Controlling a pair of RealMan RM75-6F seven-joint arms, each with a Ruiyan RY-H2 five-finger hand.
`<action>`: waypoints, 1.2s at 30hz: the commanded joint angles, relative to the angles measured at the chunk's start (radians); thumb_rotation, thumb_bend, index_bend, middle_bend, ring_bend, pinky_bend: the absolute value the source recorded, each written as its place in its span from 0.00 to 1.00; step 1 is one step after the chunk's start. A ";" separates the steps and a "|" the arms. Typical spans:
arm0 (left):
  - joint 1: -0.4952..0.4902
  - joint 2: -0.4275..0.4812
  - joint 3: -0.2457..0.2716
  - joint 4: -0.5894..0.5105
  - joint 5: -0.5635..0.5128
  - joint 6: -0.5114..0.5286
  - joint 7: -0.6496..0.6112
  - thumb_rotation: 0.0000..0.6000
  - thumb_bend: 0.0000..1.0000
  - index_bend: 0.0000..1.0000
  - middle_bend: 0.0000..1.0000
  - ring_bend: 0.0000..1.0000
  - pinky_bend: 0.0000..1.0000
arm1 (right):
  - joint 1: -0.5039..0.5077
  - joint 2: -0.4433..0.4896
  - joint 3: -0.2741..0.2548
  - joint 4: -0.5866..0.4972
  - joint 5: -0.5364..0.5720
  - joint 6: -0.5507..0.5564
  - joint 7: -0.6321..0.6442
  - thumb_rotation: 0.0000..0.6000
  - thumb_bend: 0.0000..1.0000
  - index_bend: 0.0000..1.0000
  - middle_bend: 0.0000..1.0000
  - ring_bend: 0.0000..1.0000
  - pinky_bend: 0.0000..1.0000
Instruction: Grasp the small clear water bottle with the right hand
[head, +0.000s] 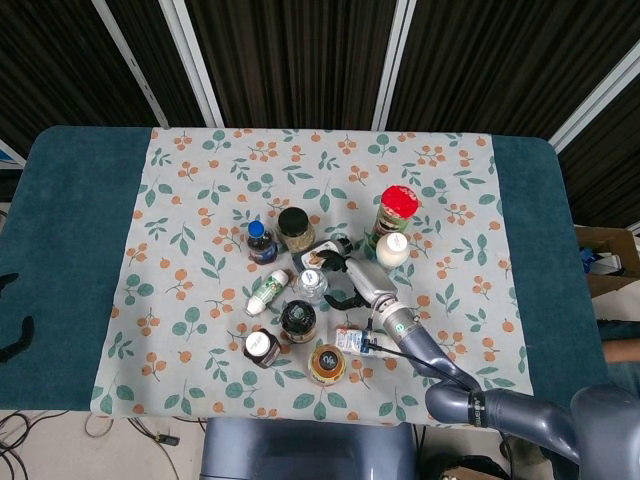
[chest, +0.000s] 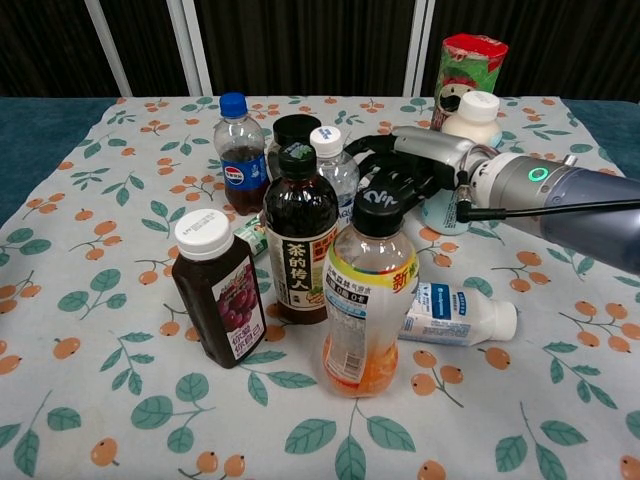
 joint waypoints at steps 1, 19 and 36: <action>0.000 0.000 0.001 0.000 0.000 -0.001 0.001 1.00 0.42 0.16 0.04 0.08 0.02 | 0.004 0.001 -0.004 -0.001 0.004 -0.009 -0.007 1.00 0.40 0.19 0.28 0.29 0.30; 0.000 0.002 -0.003 -0.004 -0.014 -0.001 0.005 1.00 0.42 0.16 0.04 0.08 0.02 | 0.028 -0.007 0.006 0.000 0.032 -0.078 0.051 1.00 0.37 0.17 0.24 0.22 0.28; 0.000 0.004 -0.007 -0.009 -0.031 -0.002 0.010 1.00 0.43 0.16 0.04 0.08 0.02 | 0.042 -0.047 0.034 0.036 0.049 -0.079 0.103 1.00 0.31 0.26 0.39 0.36 0.29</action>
